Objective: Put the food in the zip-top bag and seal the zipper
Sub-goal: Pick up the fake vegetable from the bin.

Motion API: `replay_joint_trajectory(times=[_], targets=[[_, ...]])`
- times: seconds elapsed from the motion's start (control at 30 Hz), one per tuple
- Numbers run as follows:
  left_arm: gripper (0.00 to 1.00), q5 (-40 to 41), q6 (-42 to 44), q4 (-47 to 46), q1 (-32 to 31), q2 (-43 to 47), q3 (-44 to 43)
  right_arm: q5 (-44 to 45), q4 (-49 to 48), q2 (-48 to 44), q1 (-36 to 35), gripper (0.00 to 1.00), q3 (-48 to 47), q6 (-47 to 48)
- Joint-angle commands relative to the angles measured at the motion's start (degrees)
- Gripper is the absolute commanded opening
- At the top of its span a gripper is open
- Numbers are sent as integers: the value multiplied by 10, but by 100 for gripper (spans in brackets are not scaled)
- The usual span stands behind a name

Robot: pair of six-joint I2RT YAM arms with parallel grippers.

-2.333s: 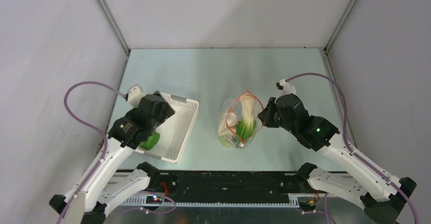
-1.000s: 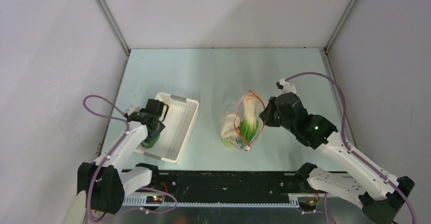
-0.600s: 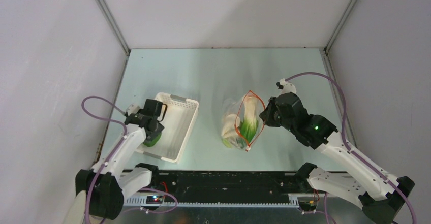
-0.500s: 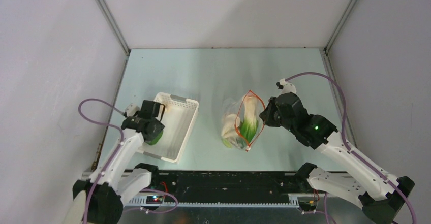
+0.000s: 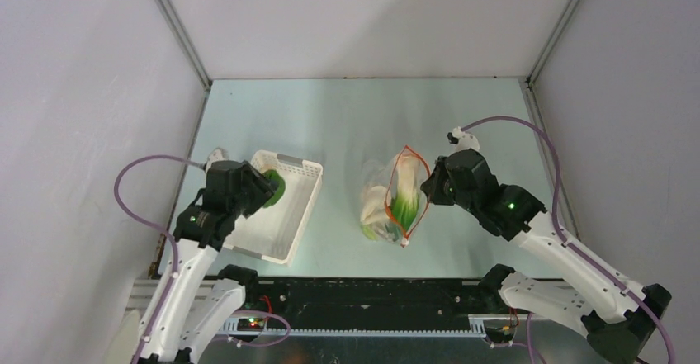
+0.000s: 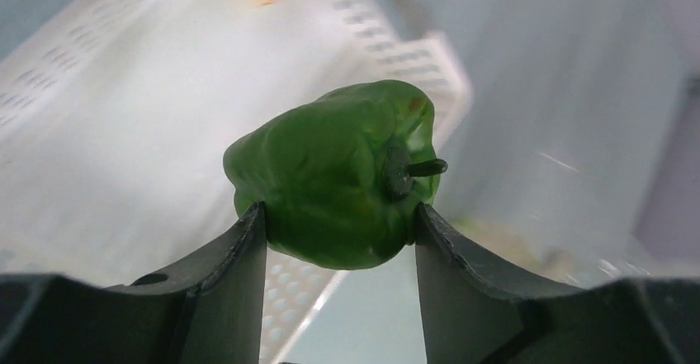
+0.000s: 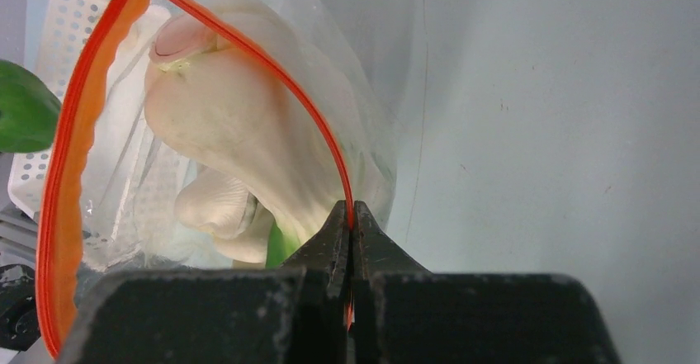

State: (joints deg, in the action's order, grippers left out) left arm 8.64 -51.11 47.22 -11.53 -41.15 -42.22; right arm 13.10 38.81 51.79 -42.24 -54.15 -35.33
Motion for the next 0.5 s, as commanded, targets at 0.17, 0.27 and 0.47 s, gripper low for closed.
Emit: replay_joint_trajectory(times=[0.17, 0.27, 0.47], targets=[[0, -207, 105, -255, -165, 0, -148, -4, -24, 19, 2, 0, -34, 3], [0, -235, 140, -281, -262, -50, -214, -8, -12, 22, 0, 0, -52, 1], [0, -298, 159, -325, -347, -142, -283, -20, -1, 5, -17, 0, -80, 0]])
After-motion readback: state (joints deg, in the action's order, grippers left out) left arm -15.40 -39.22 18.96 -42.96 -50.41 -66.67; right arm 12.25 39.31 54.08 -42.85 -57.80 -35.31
